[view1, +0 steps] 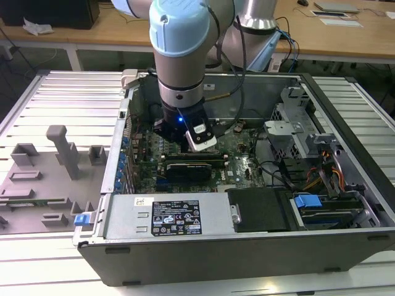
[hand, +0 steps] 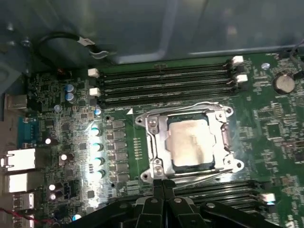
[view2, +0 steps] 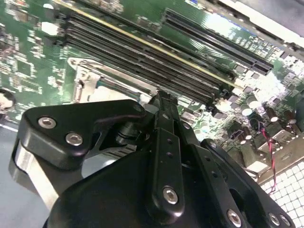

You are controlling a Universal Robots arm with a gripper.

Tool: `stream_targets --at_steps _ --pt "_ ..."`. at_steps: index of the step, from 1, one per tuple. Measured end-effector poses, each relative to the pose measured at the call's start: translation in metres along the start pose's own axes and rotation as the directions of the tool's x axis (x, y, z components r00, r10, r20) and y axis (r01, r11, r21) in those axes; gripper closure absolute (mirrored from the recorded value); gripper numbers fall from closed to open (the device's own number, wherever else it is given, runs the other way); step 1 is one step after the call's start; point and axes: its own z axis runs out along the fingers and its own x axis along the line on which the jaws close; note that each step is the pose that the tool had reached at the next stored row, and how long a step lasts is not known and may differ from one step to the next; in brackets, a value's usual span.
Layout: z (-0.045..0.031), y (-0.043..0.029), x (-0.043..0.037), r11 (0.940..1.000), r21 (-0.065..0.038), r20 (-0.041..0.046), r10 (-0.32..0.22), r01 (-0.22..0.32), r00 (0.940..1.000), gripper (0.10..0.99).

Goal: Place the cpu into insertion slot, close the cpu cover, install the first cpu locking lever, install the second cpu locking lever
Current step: 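Install the second cpu locking lever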

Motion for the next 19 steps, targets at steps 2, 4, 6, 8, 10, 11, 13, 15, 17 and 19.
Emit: stream_targets --at_steps 2,4,6,8,10,11,13,15,17,19 --pt "0.0038 -0.0012 0.0037 1.0 -0.003 -0.0003 0.0 0.0 1.0 0.98" --pt "0.0085 -0.0025 0.0078 0.9999 -0.013 -0.0014 0.001 -0.001 1.0 0.98" --pt "0.0133 -0.0033 0.0097 0.9997 -0.023 -0.0025 0.001 -0.001 1.0 0.98" --pt "0.0169 -0.0032 0.0116 0.9997 -0.026 -0.0029 0.002 -0.002 1.0 0.98" --pt "0.0181 -0.0031 0.0135 0.9996 -0.027 -0.0028 0.002 -0.002 1.0 0.98" --pt "0.0181 -0.0031 0.0135 0.9997 -0.026 -0.0029 0.001 -0.001 1.0 0.98" --pt "0.017 -0.0028 0.0135 0.9997 -0.026 -0.0026 0.001 -0.002 1.0 0.98" --pt "0.0083 -0.0011 0.0132 0.9996 -0.027 -0.0023 0.001 -0.001 1.0 0.98" --pt "-0.003 0.0011 0.0127 0.9997 -0.026 -0.0023 0.001 -0.001 1.0 0.98" --pt "-0.0048 0.0015 0.0126 0.9997 -0.026 -0.002 0.001 -0.001 1.0 0.98"
